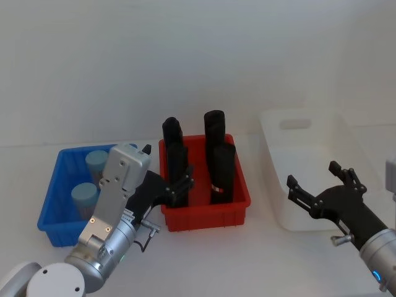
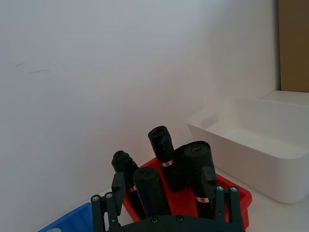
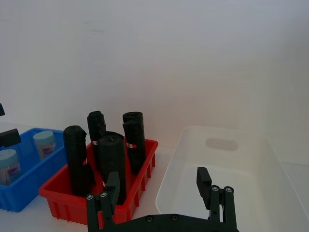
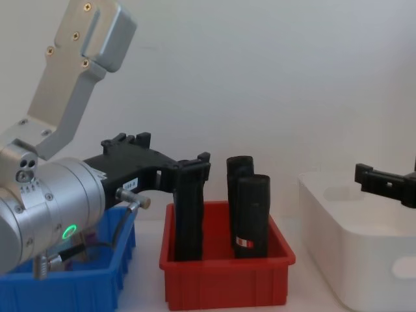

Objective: Pick the cotton swabs from the blue box and place them into the white box.

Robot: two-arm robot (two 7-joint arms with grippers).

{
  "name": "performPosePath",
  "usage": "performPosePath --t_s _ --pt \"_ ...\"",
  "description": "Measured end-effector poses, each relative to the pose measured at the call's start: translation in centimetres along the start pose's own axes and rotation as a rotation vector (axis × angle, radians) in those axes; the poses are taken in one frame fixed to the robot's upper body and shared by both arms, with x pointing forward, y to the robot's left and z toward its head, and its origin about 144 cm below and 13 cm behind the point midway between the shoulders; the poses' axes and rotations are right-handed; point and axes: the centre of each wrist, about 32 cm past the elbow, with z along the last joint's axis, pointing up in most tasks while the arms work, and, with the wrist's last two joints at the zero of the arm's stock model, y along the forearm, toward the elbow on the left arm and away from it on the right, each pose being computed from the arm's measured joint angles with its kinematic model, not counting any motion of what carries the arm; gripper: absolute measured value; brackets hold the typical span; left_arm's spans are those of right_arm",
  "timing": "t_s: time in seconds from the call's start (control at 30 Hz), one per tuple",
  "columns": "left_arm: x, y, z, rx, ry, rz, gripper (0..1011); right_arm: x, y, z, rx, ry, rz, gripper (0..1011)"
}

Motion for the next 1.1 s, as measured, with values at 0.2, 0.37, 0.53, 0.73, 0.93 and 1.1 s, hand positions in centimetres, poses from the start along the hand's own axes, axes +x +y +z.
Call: performPosePath --t_s 0.2,0.37,0.53,0.73,0.93,1.1 --pt "0.00 0.00 0.00 0.000 0.000 0.000 1004 0.00 0.00 0.00 0.000 0.000 0.000 1002" --pt "0.00 0.00 0.00 0.000 0.000 0.000 1004 0.00 0.00 0.00 0.000 0.000 0.000 1002" --pt "0.00 0.00 0.00 0.000 0.000 0.000 1004 0.00 0.00 0.00 0.000 0.000 0.000 1002" --pt "0.00 0.00 0.00 0.000 0.000 0.000 1004 0.00 0.00 0.00 0.000 0.000 0.000 1002" --pt "0.00 0.00 0.00 0.000 0.000 0.000 1004 0.00 0.00 0.00 0.000 0.000 0.000 1002" --pt "0.00 0.00 0.00 0.000 0.000 0.000 1004 0.00 0.00 0.00 0.000 0.000 0.000 1002"
